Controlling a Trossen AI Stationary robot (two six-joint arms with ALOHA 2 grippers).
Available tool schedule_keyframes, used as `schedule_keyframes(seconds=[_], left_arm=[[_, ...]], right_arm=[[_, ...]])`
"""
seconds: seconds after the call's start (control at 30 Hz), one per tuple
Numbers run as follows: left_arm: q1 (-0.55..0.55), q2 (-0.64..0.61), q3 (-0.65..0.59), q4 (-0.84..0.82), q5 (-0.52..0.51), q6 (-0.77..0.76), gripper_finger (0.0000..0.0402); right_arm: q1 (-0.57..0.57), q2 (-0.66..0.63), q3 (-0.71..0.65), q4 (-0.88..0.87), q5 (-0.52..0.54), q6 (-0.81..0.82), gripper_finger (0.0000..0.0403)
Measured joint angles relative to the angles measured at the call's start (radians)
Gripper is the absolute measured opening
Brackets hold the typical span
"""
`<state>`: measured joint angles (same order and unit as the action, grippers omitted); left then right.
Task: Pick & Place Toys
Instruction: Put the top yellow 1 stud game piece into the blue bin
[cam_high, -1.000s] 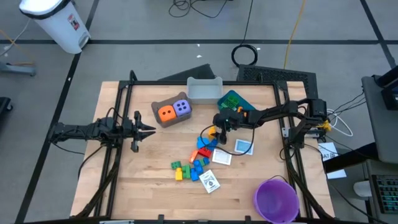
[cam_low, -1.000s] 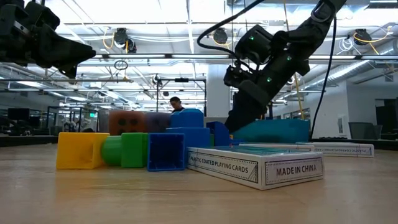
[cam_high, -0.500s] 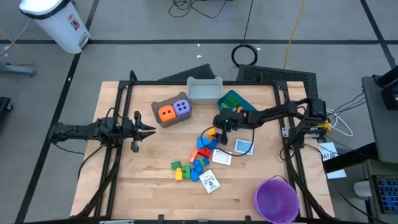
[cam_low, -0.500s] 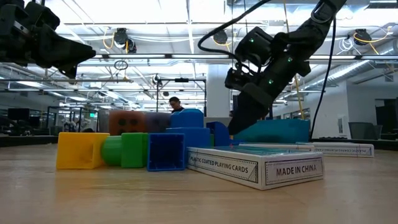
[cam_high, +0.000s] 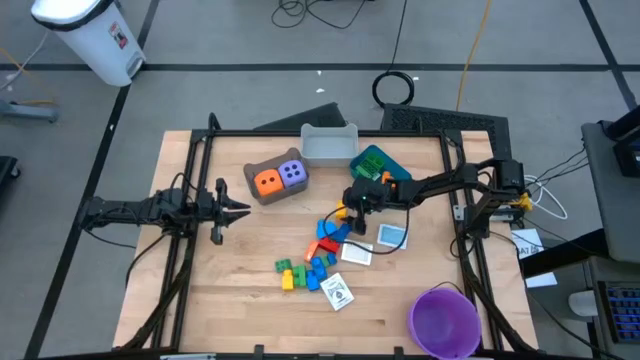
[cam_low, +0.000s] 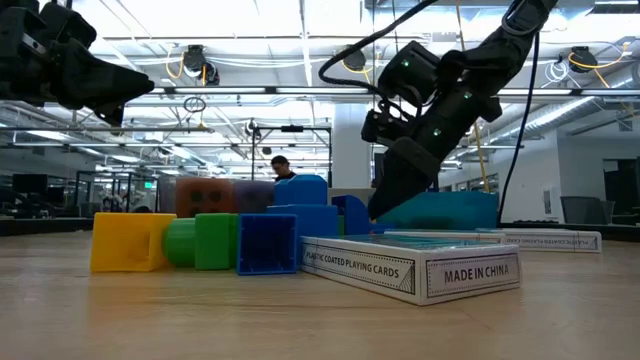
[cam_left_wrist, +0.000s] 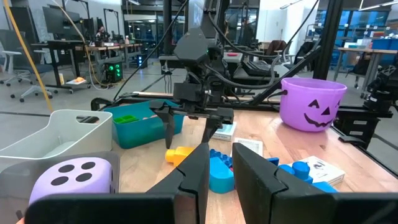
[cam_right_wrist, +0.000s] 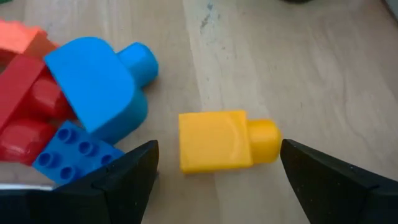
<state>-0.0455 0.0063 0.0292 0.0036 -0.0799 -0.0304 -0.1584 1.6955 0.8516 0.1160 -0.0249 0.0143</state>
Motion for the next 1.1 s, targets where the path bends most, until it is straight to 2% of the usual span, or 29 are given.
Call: schedule_keyframes(seconds=[0.3,0.53,0.8,1.1], left_arm=[[0.0,0.0,0.0,0.0,0.0,0.0,0.0076],[0.0,0.0,0.0,0.0,0.0,0.0,0.0076],[0.0,0.0,0.0,0.0,0.0,0.0,0.0076],[0.0,0.0,0.0,0.0,0.0,0.0,0.0076]], right_arm=[[0.03,0.0,0.0,-0.016,0.16,-0.039,0.0332],[0.031,0.0,0.0,-0.011,0.159,-0.06,0.032],[0.031,0.0,0.0,0.022,0.159,-0.031,0.027],[0.031,0.0,0.0,0.022,0.159,-0.044,0.023]])
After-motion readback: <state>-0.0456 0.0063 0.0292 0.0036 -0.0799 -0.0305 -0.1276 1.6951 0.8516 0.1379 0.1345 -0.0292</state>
